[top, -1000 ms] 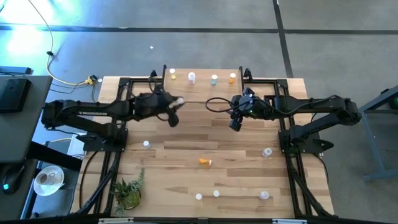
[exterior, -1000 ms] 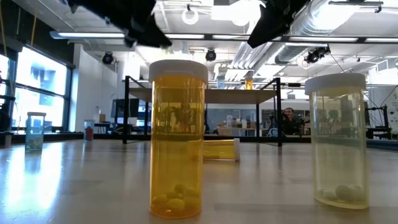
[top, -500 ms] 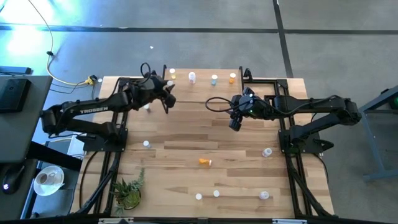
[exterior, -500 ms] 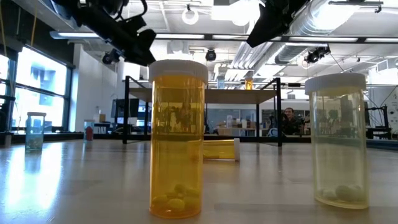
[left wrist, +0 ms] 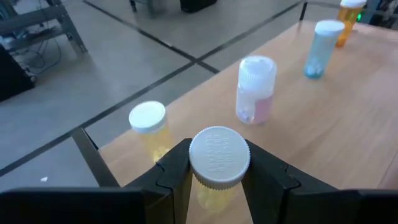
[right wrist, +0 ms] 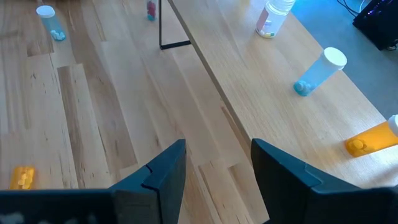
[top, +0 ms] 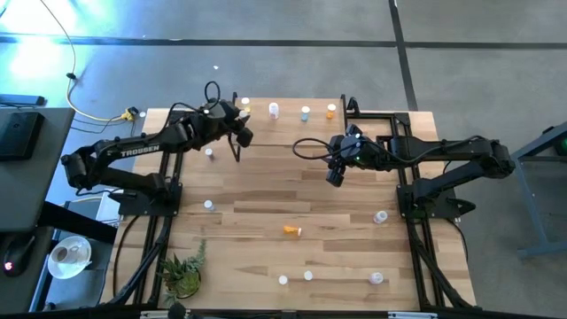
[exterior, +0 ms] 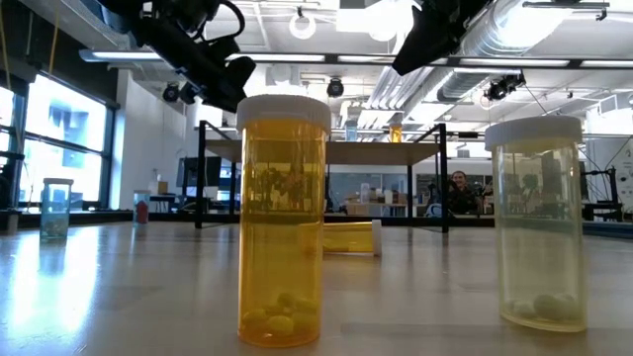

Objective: Pick and place medicine bottles onto shelf by color
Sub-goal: Put the top yellow pill bottle on the shelf aligned with the yellow pill bottle

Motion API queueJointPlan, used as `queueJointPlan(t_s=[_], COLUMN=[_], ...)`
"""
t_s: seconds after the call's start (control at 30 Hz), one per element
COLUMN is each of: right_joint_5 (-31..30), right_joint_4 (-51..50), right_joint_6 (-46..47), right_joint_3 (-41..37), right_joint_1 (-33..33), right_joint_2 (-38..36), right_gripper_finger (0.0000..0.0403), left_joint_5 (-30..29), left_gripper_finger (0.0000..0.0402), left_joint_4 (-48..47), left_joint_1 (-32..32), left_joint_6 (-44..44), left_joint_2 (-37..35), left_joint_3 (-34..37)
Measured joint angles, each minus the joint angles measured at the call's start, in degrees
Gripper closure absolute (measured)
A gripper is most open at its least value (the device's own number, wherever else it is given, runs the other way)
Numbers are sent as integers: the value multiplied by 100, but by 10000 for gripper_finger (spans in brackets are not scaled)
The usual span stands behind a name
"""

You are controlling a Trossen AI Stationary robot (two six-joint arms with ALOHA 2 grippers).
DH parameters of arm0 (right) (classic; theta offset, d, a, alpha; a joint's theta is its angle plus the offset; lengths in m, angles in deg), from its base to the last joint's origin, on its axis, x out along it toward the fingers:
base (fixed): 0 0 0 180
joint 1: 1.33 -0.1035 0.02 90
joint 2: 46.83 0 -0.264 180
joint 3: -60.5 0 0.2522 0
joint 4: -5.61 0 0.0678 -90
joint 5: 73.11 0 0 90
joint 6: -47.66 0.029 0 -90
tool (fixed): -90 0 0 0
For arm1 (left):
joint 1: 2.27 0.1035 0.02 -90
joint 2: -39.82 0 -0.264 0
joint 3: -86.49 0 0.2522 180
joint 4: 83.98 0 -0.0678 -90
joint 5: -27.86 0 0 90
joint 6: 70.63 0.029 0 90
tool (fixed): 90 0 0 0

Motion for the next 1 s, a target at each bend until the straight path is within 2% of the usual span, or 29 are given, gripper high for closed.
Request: queueJointPlan(t_s=[0.17, 1.0], right_joint_5=[0, 0], right_joint_4=[0, -2], right_joint_6=[0, -2], right_joint_3=[0, 0], right_joint_1=[0, -2], right_joint_2=[0, 0], right_gripper_finger=[231, 231], left_joint_5=[23, -21], left_gripper_finger=[291, 291], left_joint_4=[-319, -260], left_joint_1=[21, 21], left_joint_6=[-112, -141], left_joint_2=[162, 395], left_joint_3=[-113, -120])
